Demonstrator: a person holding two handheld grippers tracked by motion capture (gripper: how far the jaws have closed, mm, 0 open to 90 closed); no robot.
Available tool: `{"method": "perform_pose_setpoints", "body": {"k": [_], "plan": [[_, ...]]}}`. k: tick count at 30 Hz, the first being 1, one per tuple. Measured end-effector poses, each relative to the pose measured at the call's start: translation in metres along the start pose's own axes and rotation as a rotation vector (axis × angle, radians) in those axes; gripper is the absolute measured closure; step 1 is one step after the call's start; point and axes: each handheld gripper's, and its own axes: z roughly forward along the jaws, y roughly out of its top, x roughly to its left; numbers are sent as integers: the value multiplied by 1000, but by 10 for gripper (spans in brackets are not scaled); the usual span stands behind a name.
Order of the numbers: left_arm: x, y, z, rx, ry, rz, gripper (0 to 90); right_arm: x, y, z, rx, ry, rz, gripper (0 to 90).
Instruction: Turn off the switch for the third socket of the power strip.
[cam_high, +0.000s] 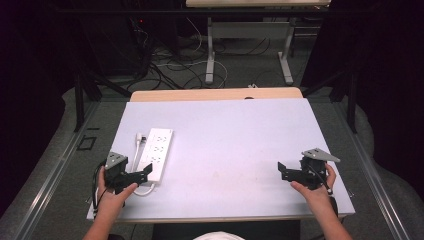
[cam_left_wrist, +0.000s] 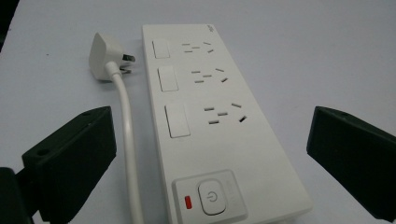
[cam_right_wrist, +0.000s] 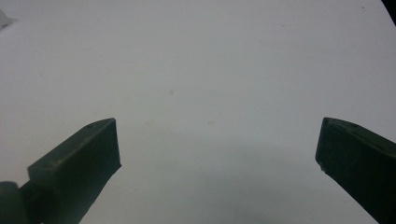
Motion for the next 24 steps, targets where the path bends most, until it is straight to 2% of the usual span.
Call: {"method": "perform_pose_setpoints", "body": {"k": [1, 4, 8, 11, 13, 16, 21, 24], "plan": [[0, 0, -1, 3, -1, 5, 15, 3, -3, -4, 12, 18, -8, 0], [-3, 0, 0, 4, -5, 10, 15, 6, -8, -8, 13, 8, -27, 0], [-6, -2, -2, 13, -8, 27, 19, 9, -15, -12, 8, 24, -26, 0], [-7, 0, -4, 5, -6, 18, 25, 9, -18, -11, -5, 27, -14, 0], [-8, 1, -5, -4, -5, 21, 26, 9, -18, -12, 3, 32, -24, 0], [-9, 2, -6, -16, -4, 12, 31, 10, -18, -12, -23, 21, -34, 0], [-10, 7, -8, -21, -3, -1, 32, 9, -17, -12, -15, 20, -38, 0], [-12, 12, -9, -14, 2, 8, 35, 8, -18, -11, -17, 36, -19, 0]]}}
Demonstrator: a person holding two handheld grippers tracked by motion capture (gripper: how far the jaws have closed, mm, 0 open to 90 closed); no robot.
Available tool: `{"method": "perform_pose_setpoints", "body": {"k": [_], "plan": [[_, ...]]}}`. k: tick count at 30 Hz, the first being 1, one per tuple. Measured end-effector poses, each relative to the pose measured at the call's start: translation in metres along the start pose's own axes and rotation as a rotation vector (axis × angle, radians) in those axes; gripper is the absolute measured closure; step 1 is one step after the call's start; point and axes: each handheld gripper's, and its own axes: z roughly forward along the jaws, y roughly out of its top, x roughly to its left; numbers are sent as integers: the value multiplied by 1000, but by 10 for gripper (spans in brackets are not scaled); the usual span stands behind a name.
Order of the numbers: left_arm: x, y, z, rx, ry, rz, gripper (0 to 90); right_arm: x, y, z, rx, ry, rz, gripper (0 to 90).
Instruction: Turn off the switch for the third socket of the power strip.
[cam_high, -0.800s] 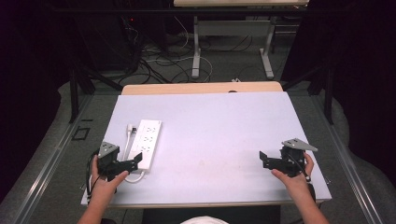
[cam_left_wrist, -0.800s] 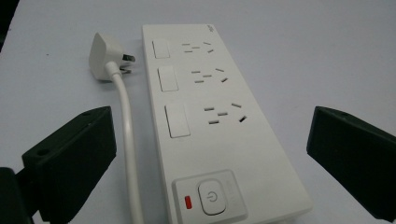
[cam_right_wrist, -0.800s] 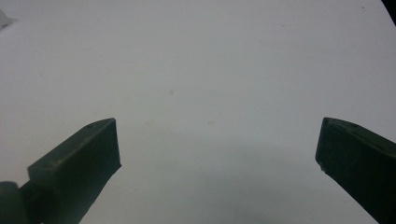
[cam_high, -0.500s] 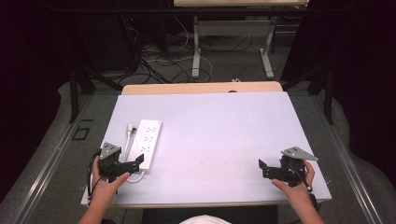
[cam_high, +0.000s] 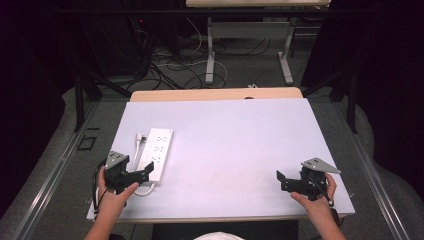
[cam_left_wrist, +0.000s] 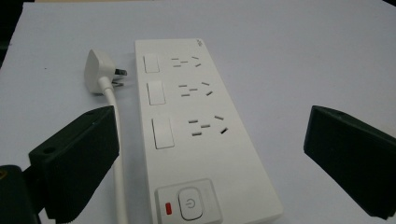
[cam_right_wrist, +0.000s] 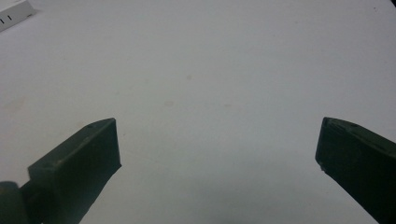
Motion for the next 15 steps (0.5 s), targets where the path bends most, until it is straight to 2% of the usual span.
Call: {"method": "perform_pose_setpoints", "body": {"k": [1, 4, 8, 15], "plan": [[-1, 1, 0, -4, 3, -6, 36, -1, 0, -1, 13, 0, 7, 0], [-3, 6, -1, 6, 7, -2, 45, -2, -2, 1, 8, 2, 33, 0], [-3, 13, -2, 26, 15, 10, 50, -3, -1, 1, 4, -1, 30, 0], [1, 25, -2, 32, 30, -13, 69, -2, -2, 2, 16, 5, 40, 0]]}}
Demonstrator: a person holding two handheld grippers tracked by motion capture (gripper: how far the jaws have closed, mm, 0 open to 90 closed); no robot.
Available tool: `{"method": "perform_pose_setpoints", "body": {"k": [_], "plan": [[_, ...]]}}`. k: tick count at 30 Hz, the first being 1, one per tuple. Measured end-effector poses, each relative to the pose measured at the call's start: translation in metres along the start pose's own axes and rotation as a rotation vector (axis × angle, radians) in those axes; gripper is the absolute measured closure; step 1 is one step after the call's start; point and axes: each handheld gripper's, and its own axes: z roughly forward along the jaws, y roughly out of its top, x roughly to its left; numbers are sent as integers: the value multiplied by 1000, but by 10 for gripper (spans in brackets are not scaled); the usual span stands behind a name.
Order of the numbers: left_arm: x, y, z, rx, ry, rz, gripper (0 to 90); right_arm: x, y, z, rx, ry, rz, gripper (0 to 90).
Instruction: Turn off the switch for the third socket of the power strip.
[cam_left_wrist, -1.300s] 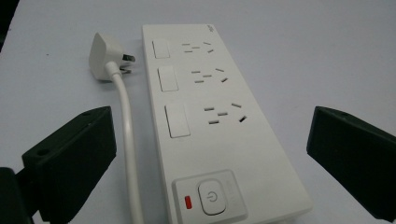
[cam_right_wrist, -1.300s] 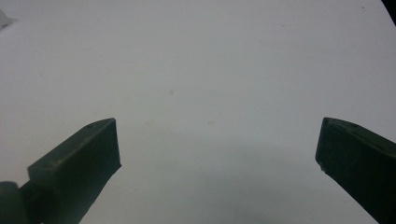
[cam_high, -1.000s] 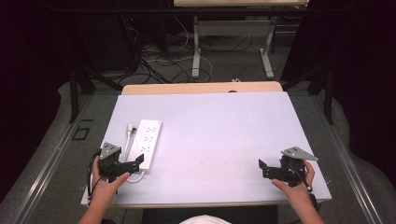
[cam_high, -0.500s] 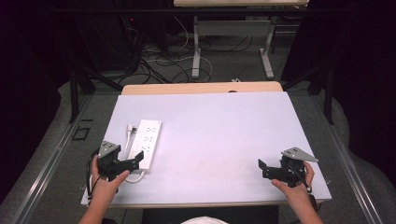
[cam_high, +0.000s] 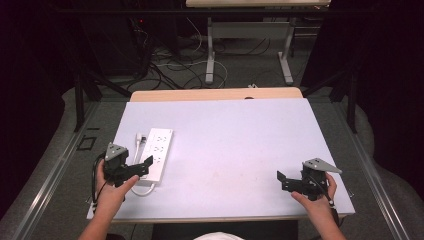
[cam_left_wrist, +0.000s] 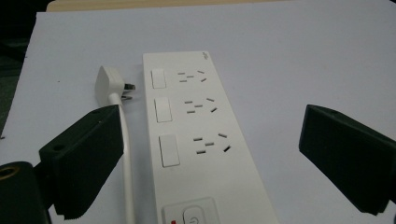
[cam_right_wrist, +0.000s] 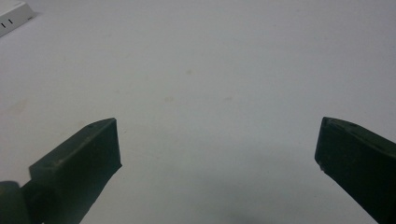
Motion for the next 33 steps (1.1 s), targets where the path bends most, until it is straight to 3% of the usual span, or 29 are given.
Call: {"method": "perform_pose_setpoints", "body": {"k": [17, 21, 22, 27, 33], "plan": [[6, 34, -9, 5, 33, -12, 145, -1, 0, -1, 16, 8, 20, 22], [8, 40, -9, -5, 39, -16, 150, 0, -1, 1, -20, 1, 25, 25], [8, 41, -10, 1, 38, -18, 150, -1, 0, -2, 12, 4, 25, 26], [11, 49, -10, -7, 39, -23, 155, -4, -1, 0, -1, -6, 31, 33], [14, 58, -8, 2, 32, -30, 162, -6, -1, -1, 21, -1, 50, 40]]}}
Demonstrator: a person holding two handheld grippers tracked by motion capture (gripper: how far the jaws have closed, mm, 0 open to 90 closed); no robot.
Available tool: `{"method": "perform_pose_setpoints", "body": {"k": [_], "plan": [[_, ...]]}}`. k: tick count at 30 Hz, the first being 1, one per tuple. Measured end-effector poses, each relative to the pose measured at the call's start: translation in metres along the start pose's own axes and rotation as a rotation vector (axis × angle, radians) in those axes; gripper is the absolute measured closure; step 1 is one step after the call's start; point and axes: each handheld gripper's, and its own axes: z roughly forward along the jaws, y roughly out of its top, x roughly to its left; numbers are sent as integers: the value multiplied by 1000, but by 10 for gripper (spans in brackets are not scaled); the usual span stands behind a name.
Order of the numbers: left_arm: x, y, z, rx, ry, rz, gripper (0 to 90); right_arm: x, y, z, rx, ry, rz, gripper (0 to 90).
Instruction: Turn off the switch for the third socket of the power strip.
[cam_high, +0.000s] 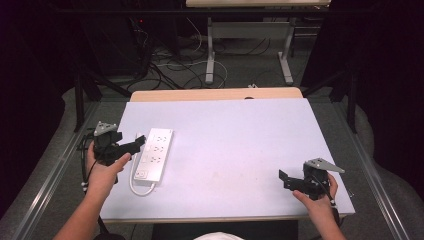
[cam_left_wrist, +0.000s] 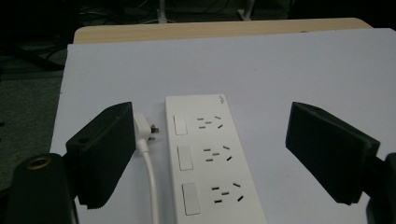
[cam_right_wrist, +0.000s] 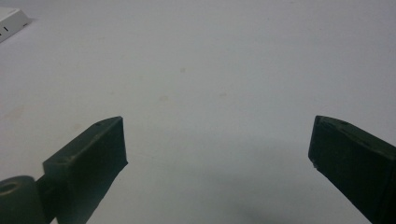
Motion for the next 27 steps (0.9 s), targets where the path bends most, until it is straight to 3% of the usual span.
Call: {"method": "perform_pose_setpoints", "body": {"k": [4, 11, 13, 15, 20, 27], "plan": [[0, 5, 4, 3, 2, 4, 173, 0, -1, 3, -29, -10, 8, 43], [-1, 13, 11, 0, 5, 2, 183, -1, 0, 2, -7, 0, 6, 49], [-1, 16, 12, 3, 6, -1, 185, -1, -1, 3, -34, -10, 11, 50], [-1, 18, 13, -1, 7, -1, 190, -2, 0, 1, -2, -5, 8, 51], [0, 24, 16, -6, 16, 6, 220, -1, 0, 1, -9, -5, 20, 51], [3, 30, 21, 4, 21, -16, 242, -2, 0, 0, -3, -9, 12, 52]]}}
